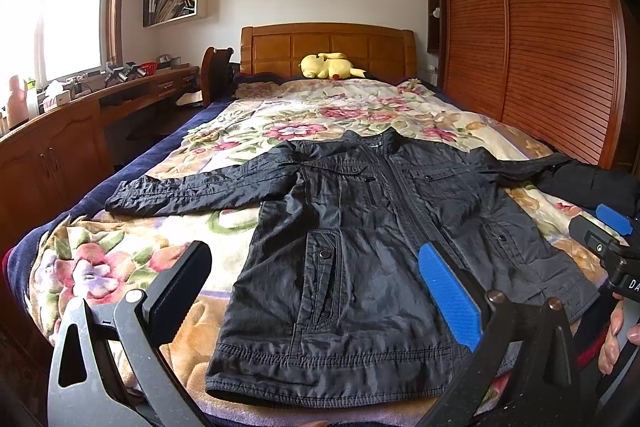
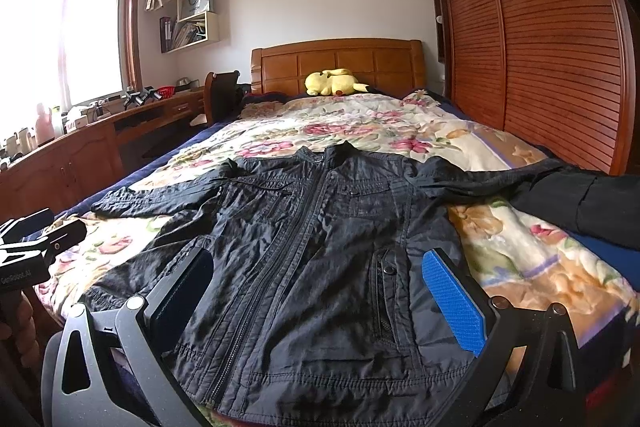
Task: Fold large clothes
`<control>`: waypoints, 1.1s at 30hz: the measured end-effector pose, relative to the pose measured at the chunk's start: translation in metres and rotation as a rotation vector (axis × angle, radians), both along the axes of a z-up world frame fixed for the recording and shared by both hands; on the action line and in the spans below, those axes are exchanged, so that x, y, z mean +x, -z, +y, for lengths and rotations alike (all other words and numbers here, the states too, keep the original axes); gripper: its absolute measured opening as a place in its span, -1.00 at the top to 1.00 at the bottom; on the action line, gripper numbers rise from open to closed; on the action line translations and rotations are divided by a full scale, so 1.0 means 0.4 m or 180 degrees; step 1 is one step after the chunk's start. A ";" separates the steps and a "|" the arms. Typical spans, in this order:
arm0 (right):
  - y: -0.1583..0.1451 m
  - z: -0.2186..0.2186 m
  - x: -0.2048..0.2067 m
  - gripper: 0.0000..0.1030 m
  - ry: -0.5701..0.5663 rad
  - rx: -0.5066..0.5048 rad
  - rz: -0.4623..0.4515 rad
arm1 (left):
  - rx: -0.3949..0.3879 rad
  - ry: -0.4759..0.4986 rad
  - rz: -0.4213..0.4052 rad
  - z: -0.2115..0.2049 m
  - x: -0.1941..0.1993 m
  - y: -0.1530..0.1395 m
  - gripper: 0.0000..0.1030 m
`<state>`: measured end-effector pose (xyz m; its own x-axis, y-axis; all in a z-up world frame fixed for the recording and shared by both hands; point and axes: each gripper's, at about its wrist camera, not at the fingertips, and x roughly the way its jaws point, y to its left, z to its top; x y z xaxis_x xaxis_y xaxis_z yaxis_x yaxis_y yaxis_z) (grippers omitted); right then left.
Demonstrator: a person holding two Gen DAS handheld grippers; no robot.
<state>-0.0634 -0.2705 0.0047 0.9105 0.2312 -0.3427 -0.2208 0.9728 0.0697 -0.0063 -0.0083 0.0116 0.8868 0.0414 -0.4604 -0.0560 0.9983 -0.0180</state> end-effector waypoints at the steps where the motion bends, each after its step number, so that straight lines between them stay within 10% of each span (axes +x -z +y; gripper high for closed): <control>1: 0.000 0.001 0.000 -1.00 -0.0001 -0.0001 0.0000 | -0.0004 0.0002 -0.0009 0.000 -0.001 0.000 -1.00; 33: -0.003 0.002 -0.002 -1.00 -0.0006 -0.0008 -0.0027 | 0.0018 0.0001 -0.0073 -0.003 -0.004 -0.008 -1.00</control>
<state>-0.0642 -0.2699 0.0059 0.9130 0.2319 -0.3356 -0.2231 0.9726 0.0652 -0.0080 -0.0093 0.0146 0.8972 0.0437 -0.4396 -0.0553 0.9984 -0.0137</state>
